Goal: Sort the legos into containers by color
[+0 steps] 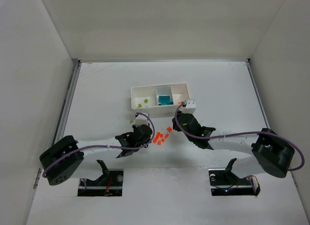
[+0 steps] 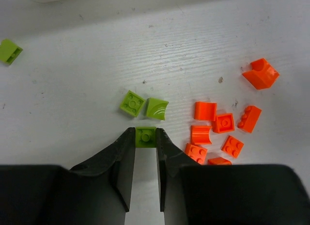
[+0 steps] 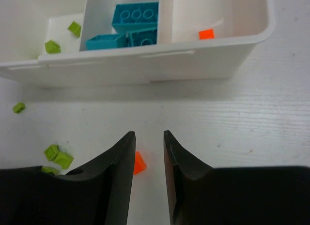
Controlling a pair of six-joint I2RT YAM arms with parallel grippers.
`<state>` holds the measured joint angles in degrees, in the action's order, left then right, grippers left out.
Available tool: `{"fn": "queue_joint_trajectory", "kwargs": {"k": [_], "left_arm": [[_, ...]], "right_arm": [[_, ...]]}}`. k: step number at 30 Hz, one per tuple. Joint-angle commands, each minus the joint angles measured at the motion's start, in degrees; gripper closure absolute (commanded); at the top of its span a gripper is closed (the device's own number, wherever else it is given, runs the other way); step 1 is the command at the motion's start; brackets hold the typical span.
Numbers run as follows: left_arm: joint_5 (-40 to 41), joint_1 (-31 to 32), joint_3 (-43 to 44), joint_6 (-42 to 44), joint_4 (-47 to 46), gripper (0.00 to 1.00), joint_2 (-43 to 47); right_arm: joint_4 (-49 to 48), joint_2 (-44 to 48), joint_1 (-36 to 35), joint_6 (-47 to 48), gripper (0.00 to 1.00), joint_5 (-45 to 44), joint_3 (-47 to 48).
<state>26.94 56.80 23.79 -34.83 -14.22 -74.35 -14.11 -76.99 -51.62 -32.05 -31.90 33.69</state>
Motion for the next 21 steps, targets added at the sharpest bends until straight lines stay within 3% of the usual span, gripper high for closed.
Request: {"fn": "queue_joint_trajectory", "kwargs": {"k": [1,4,8,21], "left_arm": [[-0.66,-0.85,2.66,0.11,3.14,0.88,5.78],[-2.67,-2.78,3.98,-0.33,4.55,0.88,8.95],[-3.73,-6.38,5.56,-0.15,4.11,0.88,10.62],[-9.44,-19.39,17.07,1.87,-3.88,0.87,0.53]], "right_arm": [[-1.97,-3.51,-3.53,-0.74,0.63,1.93,0.85],[-2.24,-6.06,-5.11,-0.73,0.51,1.93,1.2],[-2.41,-7.29,-6.08,-1.08,0.47,1.66,1.2],[-4.79,-13.01,-6.08,-1.78,0.5,3.25,1.73]]}}
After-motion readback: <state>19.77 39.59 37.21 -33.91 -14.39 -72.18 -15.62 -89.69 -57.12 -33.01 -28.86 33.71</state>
